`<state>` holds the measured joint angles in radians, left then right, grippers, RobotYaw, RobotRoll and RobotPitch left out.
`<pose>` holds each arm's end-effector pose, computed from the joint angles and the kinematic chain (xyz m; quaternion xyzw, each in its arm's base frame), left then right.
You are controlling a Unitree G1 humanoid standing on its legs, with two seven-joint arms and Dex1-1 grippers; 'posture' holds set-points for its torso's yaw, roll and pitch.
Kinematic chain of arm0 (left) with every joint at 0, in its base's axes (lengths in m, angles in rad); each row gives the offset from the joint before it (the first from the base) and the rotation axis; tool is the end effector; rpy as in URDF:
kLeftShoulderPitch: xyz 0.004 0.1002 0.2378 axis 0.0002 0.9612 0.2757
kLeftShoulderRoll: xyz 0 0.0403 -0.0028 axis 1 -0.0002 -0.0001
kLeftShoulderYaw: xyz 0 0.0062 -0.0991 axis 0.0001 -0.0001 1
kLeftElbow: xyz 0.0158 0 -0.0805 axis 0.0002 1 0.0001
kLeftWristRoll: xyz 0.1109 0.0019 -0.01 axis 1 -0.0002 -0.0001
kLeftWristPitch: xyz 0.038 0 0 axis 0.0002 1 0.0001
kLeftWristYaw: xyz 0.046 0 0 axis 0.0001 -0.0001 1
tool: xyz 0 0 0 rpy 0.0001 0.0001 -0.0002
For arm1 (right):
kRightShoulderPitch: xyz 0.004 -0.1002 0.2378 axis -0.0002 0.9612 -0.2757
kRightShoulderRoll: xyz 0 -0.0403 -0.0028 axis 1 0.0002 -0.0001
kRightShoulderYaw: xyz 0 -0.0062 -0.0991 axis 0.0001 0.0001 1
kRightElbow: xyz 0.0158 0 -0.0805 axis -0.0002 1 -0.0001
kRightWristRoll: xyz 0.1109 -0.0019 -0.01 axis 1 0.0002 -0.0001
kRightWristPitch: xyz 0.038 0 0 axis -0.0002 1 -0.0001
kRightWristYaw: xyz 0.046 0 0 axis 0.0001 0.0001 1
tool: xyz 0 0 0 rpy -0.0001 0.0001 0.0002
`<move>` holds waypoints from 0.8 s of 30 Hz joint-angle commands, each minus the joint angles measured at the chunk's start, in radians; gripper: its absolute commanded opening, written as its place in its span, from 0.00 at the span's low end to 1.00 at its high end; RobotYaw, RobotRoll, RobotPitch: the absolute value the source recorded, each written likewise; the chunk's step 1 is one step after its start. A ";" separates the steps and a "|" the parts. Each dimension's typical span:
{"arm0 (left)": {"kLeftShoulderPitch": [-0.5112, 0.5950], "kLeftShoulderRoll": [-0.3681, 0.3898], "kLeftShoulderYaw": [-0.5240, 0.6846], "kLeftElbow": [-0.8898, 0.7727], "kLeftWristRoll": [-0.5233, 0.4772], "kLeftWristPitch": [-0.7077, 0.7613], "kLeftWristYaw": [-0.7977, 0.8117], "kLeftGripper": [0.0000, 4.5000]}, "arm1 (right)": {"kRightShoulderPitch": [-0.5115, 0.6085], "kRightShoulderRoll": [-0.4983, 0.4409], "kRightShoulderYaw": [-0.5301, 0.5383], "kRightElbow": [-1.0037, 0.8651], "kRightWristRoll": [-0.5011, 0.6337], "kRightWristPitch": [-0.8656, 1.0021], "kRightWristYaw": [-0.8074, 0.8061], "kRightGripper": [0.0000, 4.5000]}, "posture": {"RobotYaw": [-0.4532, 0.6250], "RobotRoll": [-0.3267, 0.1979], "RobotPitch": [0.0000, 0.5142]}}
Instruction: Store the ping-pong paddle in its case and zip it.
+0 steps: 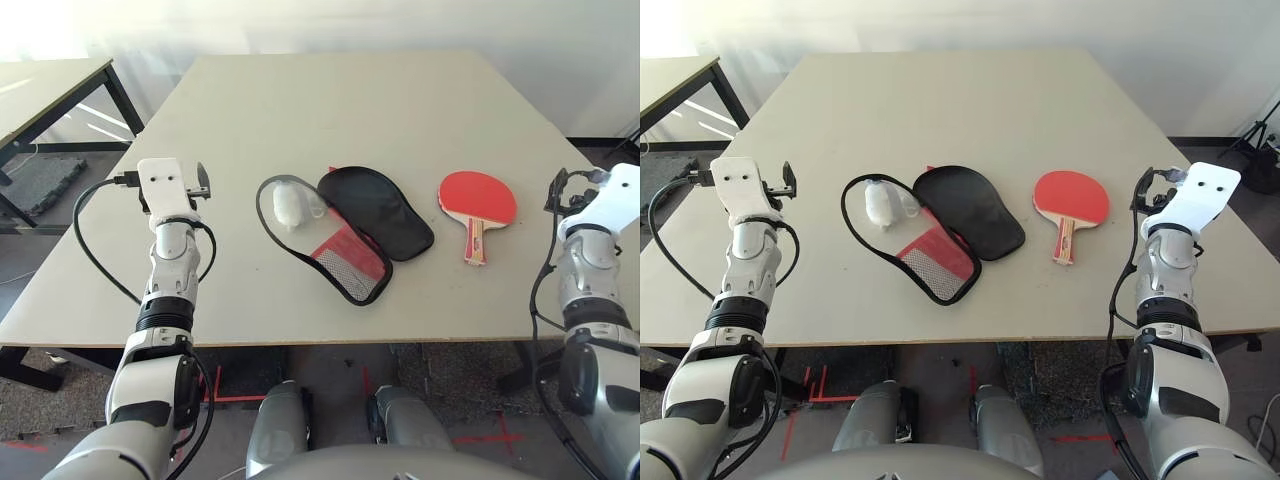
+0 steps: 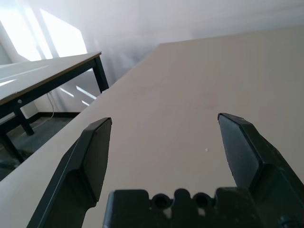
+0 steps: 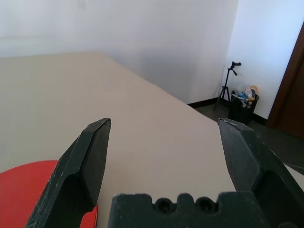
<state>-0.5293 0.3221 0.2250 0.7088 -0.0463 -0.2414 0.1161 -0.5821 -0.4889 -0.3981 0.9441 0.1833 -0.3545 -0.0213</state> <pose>0.3008 0.2456 0.0788 0.0780 -0.0554 0.1646 0.9817 0.2838 -0.3182 0.0866 -0.0268 -0.0697 -0.2520 0.9648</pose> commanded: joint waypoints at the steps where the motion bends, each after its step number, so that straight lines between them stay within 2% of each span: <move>1: -0.002 -0.006 0.006 -0.028 0.008 0.020 0.028 1.00 | 0.005 -0.019 -0.003 -0.024 -0.001 0.015 0.001 1.00 | 0.47 0.62 0.07; 6: -0.007 -0.003 0.008 -0.094 -0.017 0.030 -0.008 1.00 | 0.002 -0.011 -0.006 -0.135 0.026 0.152 -0.003 1.00 | 0.46 0.62 0.07; 11: -0.018 0.044 -0.018 -0.227 -0.095 0.107 -0.224 1.00 | 0.017 0.002 0.015 -0.454 0.044 0.608 -0.093 1.00 | 0.45 0.62 0.11; 17: -0.017 0.130 -0.052 -0.369 -0.190 0.246 -0.513 1.00 | 0.038 0.024 0.013 -0.786 0.118 1.117 -0.121 1.00 | 0.44 0.62 0.14; 24: -0.045 0.239 -0.102 -0.518 -0.309 0.459 -0.820 1.00 | -0.003 0.045 0.023 -0.963 0.133 1.593 -0.138 1.00 | 0.46 0.62 0.18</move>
<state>-0.5637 0.5423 0.1526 0.2338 -0.3205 0.1589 -0.6288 -0.5694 -0.4527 -0.3793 0.0159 0.3099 1.1368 -0.1563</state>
